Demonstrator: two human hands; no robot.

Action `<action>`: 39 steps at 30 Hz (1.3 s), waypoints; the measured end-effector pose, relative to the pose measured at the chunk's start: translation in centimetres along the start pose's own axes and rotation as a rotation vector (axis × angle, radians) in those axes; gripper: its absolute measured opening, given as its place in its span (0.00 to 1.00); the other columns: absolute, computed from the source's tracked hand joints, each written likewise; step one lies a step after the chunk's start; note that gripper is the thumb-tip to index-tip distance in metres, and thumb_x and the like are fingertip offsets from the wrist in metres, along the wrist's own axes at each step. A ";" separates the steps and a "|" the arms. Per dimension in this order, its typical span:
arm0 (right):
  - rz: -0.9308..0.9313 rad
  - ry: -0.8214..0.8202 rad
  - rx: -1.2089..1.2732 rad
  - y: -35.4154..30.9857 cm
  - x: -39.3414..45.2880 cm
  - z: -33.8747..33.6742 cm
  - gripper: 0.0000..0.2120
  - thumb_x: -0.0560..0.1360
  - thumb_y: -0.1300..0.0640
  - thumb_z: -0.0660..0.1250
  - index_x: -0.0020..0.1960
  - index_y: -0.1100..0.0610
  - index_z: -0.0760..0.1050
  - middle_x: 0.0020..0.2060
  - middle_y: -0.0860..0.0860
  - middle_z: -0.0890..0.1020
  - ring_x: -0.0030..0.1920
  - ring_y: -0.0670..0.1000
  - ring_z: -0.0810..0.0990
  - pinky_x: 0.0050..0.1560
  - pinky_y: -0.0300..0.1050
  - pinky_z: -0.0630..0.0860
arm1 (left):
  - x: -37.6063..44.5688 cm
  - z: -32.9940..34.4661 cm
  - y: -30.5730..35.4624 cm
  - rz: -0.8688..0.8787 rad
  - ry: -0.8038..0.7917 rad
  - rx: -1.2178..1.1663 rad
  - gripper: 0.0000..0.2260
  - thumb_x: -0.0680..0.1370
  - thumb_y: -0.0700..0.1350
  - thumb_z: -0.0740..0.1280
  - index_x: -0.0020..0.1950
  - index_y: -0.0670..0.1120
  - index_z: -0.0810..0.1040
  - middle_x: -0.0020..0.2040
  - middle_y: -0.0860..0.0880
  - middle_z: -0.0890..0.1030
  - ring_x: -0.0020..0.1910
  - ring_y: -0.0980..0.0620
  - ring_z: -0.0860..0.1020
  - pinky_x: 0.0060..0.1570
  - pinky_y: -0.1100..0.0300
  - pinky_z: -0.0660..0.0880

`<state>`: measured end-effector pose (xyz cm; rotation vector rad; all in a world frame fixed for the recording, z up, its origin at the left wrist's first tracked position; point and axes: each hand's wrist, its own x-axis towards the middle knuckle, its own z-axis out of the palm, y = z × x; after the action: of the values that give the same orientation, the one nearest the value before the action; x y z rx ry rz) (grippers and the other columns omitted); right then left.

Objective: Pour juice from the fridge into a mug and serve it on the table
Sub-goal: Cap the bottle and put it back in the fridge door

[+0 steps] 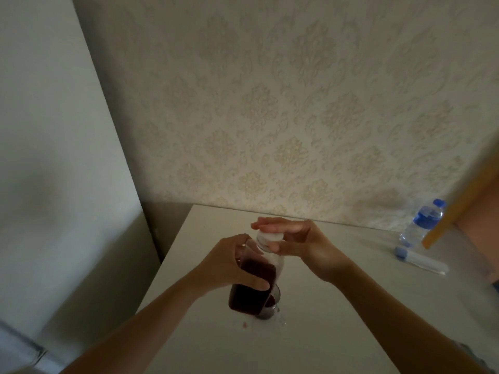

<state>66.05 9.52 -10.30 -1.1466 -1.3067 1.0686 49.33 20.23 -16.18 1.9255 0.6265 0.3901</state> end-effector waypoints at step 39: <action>-0.314 -0.121 -1.510 -5.1 4.7 2.5 0.18 0.76 0.50 0.50 0.45 0.54 0.78 0.31 0.48 0.80 0.30 0.48 0.75 0.39 0.43 0.75 | -2.0 -2.7 3.0 0.002 0.085 0.102 0.26 0.55 0.59 0.77 0.50 0.55 0.77 0.48 0.54 0.85 0.47 0.57 0.83 0.51 0.55 0.81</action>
<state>63.27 13.52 -4.77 -1.7861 -2.3652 -0.3013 47.02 20.10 -12.32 2.0144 0.7122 0.4513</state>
